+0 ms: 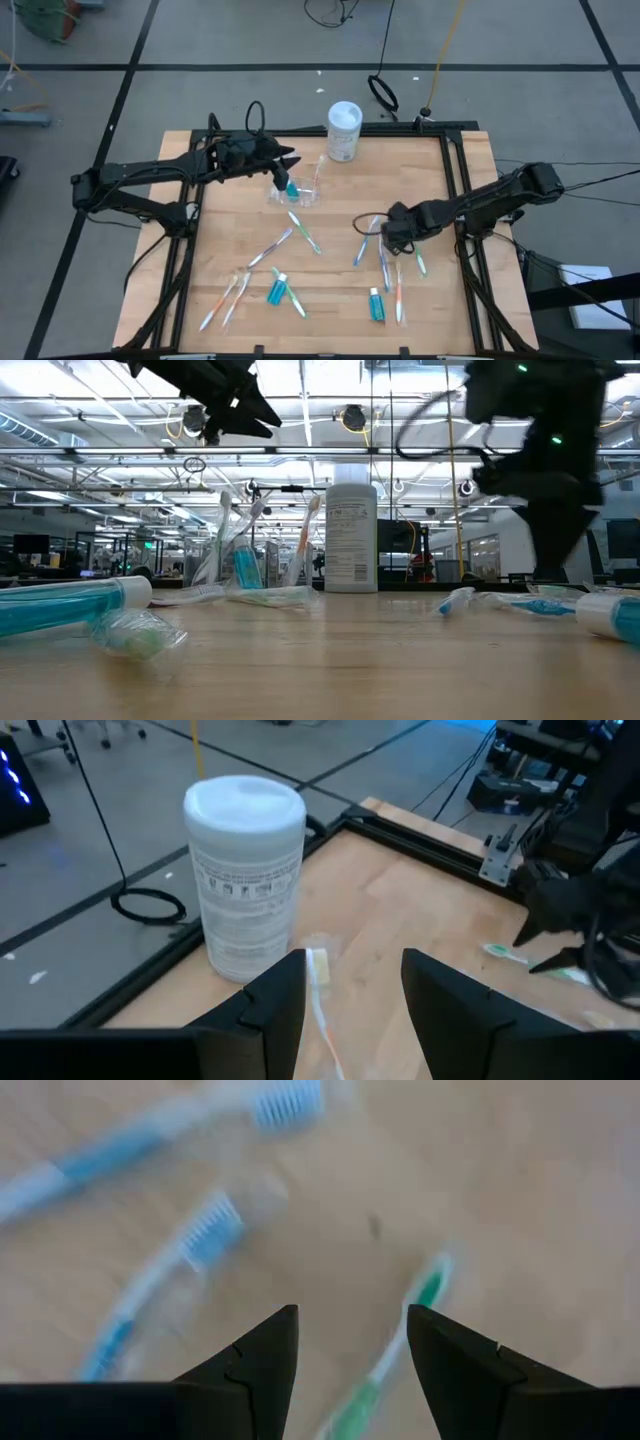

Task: Pick & Place toothbrushing station
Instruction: Put the green toothbrush into the transparent organizer

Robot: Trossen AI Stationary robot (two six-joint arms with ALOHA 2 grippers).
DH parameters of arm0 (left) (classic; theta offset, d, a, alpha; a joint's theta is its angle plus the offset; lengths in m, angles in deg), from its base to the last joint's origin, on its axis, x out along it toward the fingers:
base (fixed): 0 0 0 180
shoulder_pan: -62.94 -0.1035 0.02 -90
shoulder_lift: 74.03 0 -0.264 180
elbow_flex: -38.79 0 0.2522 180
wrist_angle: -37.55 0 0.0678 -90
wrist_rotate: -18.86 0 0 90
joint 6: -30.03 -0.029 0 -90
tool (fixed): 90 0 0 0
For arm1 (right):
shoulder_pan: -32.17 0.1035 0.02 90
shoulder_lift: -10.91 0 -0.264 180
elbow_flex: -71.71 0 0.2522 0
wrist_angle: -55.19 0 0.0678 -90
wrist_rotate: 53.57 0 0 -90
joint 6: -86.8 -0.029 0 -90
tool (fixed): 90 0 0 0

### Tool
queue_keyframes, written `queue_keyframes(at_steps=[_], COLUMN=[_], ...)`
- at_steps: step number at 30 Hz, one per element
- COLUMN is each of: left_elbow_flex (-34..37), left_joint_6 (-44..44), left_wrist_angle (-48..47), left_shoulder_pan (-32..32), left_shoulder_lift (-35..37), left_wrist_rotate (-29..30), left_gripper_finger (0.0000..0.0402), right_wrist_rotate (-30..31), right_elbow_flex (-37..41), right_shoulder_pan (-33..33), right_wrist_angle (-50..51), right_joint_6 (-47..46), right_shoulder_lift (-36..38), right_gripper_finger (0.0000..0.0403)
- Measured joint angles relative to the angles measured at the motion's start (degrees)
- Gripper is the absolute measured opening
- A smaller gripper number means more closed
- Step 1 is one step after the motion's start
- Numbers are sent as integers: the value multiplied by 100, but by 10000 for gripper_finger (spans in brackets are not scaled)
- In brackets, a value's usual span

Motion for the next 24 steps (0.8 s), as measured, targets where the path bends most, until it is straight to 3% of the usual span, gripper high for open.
queue_keyframes(at_steps=[7, 15, 19, 24], left_elbow_flex=[0, -1, -1, 0], left_joint_6=[0, 19, 64, 63], left_wrist_angle=[-27, -115, -129, -148], left_shoulder_pan=[0, 0, 0, 11], left_shoulder_lift=[0, 0, 0, -2], left_wrist_rotate=[0, 0, 2, 2], left_gripper_finger=[172, 173, 173, 173], right_wrist_rotate=[-200, 37, 32, 335], right_elbow_flex=[788, 1478, 1620, 1626], right_shoulder_pan=[91, -11, -11, -11], right_wrist_angle=[7, -1116, -1390, -2148], right_joint_6=[-812, -764, -745, -8], right_shoulder_lift=[7, 33, 19, 69], right_gripper_finger=[180, 171, 125, 30])
